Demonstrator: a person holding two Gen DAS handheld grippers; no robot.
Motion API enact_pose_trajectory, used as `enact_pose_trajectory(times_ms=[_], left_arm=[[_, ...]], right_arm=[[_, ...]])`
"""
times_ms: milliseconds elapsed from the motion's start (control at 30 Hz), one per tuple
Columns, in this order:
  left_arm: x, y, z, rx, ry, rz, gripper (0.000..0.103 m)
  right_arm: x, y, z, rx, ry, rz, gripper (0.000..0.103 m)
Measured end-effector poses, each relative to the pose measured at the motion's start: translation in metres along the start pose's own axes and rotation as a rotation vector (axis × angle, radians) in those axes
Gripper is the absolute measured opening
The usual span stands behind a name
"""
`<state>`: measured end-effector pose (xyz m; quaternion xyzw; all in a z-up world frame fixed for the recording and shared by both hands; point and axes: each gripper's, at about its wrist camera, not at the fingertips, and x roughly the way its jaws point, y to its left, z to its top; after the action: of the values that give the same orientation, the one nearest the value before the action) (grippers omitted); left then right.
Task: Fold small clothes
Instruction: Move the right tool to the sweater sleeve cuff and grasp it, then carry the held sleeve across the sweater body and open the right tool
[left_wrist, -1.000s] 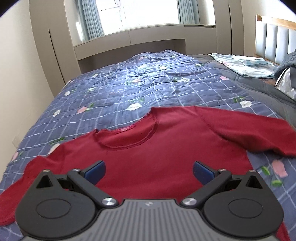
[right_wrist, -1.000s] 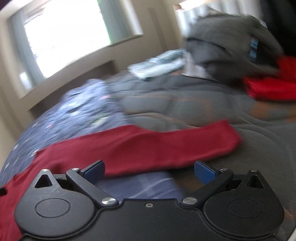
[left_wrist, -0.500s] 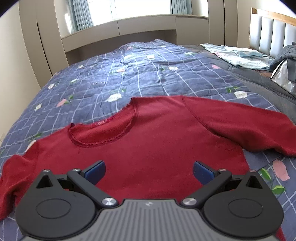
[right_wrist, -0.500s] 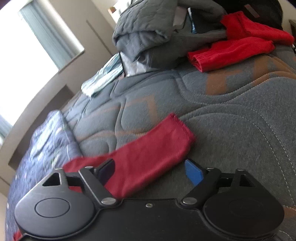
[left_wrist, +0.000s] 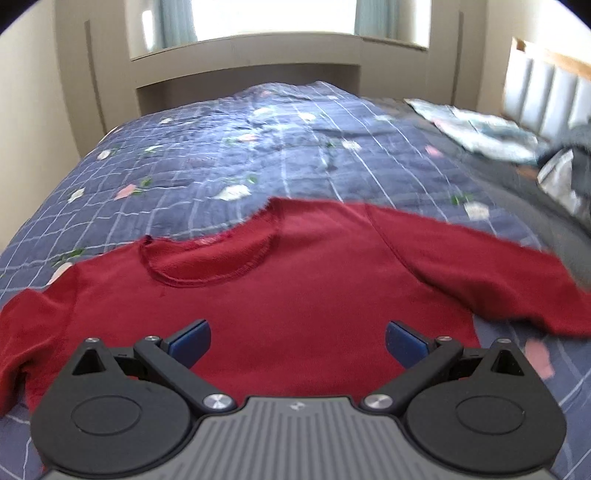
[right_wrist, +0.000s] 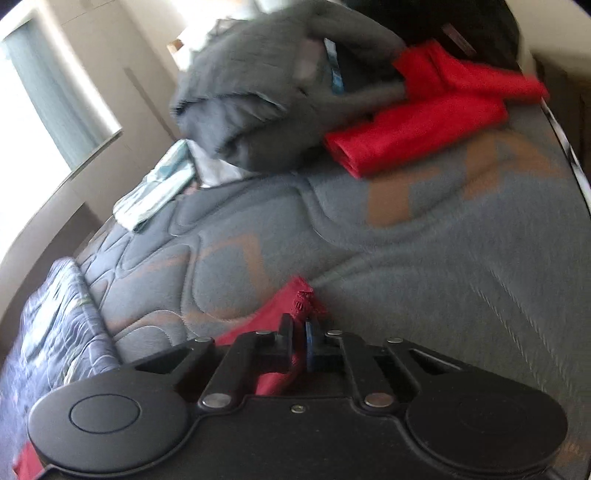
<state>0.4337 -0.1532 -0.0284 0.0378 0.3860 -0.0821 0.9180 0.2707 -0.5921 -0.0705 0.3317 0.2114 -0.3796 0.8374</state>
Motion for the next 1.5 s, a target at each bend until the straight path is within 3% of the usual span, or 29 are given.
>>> enact_pose_trajectory(times_ms=[100,267,500,700,833,1033,1233,1300,1367,1400,1467,1500], left_arm=[[-0.014,0.022,0.010,-0.074,-0.010,-0.038,0.103],[-0.039,0.070,0.017,-0.166,-0.041,-0.086,0.103],[-0.079,0.139,0.016,-0.248,-0.102,-0.038,0.103],[-0.107,0.201,0.008,-0.349,-0.154,0.036,0.103],[-0.121,0.237,-0.003,-0.409,-0.178,0.084,0.103],[-0.129,0.278,-0.021,-0.459,-0.180,0.157,0.103],[-0.114,0.295,-0.036,-0.494,-0.134,0.180,0.103],[-0.105,0.293,-0.038,-0.494,-0.120,0.181,0.103],[-0.097,0.288,-0.037,-0.488,-0.110,0.179,0.103],[-0.092,0.285,-0.036,-0.482,-0.108,0.175,0.103],[-0.081,0.276,-0.032,-0.469,-0.103,0.167,0.103],[-0.073,0.270,-0.030,-0.459,-0.100,0.160,0.103]], right_arm=[[-0.010,0.025,0.010,-0.087,-0.035,0.026,0.006],[-0.040,0.097,0.031,-0.239,-0.115,0.158,0.006],[-0.089,0.246,0.014,-0.438,-0.132,0.500,0.006],[-0.134,0.364,-0.065,-0.628,-0.042,0.801,0.005],[-0.156,0.412,-0.137,-0.740,0.055,0.928,0.005],[-0.163,0.424,-0.243,-0.894,0.251,0.992,0.005],[-0.165,0.415,-0.322,-1.096,0.354,0.975,0.007],[-0.162,0.411,-0.332,-1.130,0.385,0.971,0.017],[-0.159,0.403,-0.334,-1.140,0.412,0.981,0.040],[-0.155,0.402,-0.330,-1.138,0.418,0.991,0.046],[-0.152,0.394,-0.317,-1.139,0.394,1.008,0.072],[-0.152,0.386,-0.309,-1.137,0.375,1.009,0.077]])
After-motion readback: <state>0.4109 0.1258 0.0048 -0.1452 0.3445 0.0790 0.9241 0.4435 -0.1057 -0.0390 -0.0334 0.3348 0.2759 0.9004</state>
